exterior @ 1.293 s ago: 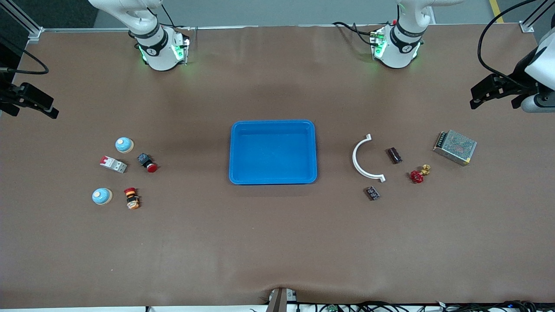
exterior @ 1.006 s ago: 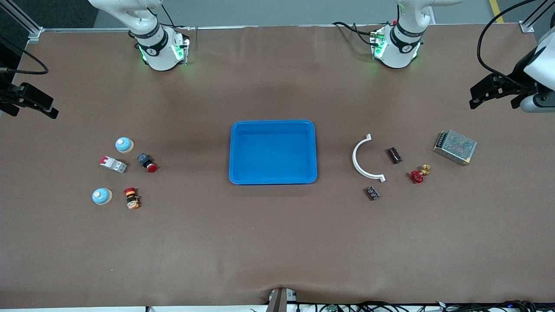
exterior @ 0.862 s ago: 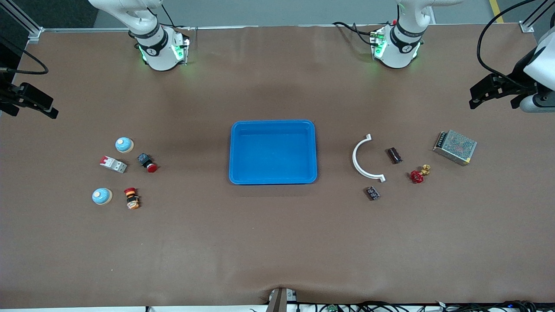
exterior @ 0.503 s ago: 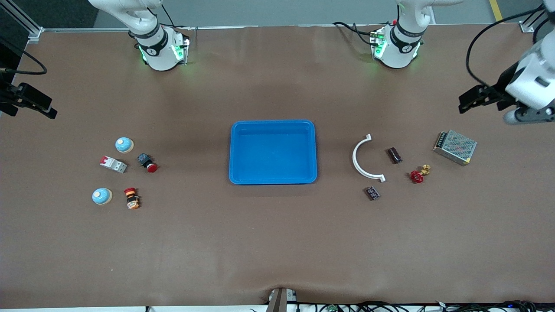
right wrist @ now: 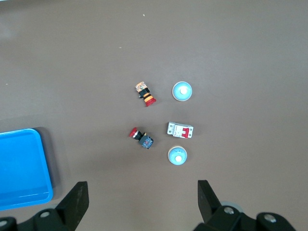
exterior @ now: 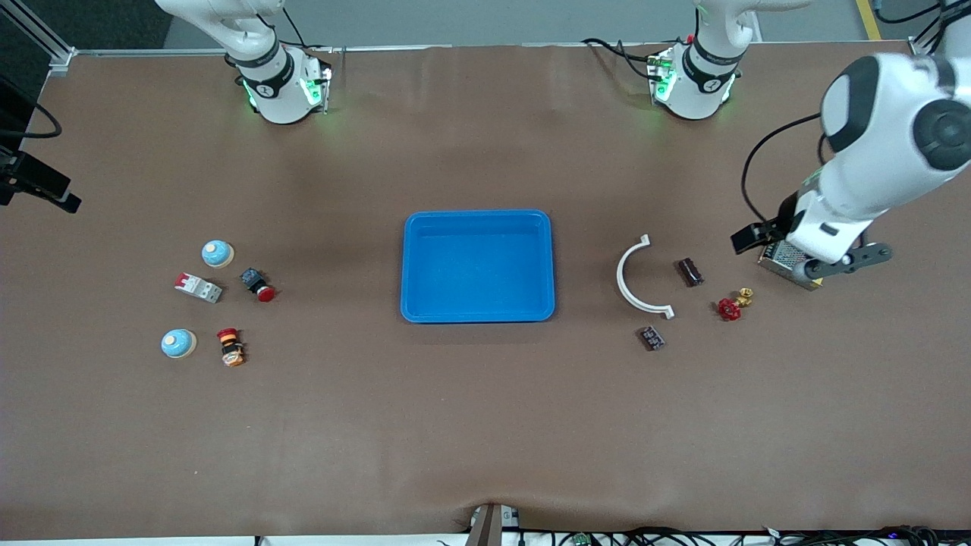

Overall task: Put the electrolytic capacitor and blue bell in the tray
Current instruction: 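Grasp the brown capacitor with the left gripper while the right gripper reaches a bell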

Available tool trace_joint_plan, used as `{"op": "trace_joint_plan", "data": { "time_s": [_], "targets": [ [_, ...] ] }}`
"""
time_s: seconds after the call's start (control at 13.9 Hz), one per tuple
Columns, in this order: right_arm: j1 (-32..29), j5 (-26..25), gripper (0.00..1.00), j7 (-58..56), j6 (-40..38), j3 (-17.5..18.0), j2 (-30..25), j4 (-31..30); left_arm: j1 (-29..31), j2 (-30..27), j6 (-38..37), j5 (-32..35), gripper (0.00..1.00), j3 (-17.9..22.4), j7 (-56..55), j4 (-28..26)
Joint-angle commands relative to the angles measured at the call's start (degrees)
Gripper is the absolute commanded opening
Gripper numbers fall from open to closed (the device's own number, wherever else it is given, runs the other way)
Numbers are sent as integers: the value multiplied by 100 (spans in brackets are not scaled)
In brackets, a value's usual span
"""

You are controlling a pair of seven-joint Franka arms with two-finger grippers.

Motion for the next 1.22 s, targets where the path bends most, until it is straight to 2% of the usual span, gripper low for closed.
{"op": "trace_joint_plan", "data": {
  "time_s": [0.0, 0.07, 0.29, 0.57, 0.86, 1.01, 1.08, 1.15],
  "targets": [
    [-208, -58, 100, -50, 215, 38, 185, -189, 7, 39, 1072, -105, 89, -6, -426, -920],
    [-261, -76, 100, -120, 477, 38, 169, -495, 7, 179, 1310, -105, 81, -6, -506, -1036],
    [-401, -295, 100, -664, 1304, 38, 124, -1410, 33, 785, 1777, -105, 76, -6, -656, -1098],
    [-674, -296, 100, -674, 1989, 38, 72, -2402, 50, 1392, 2409, -105, 77, -6, -753, -1168],
    [-718, -287, 100, -674, 2999, 38, -384, -3764, 42, 1762, 2842, -105, 75, -6, -972, -1230],
    [-727, -287, 100, -665, 3378, 38, -429, -4188, 24, 1911, 2868, -105, 62, -15, -1034, -1230],
    [-719, -287, 100, -657, 3467, 38, -421, -4311, 15, 1964, 2860, -105, 50, -15, -1034, -1230],
    [-718, -287, 100, -648, 3598, 38, -412, -4452, 15, 1991, 2860, -105, 29, -15, -1034, -1230]
  ]
}}
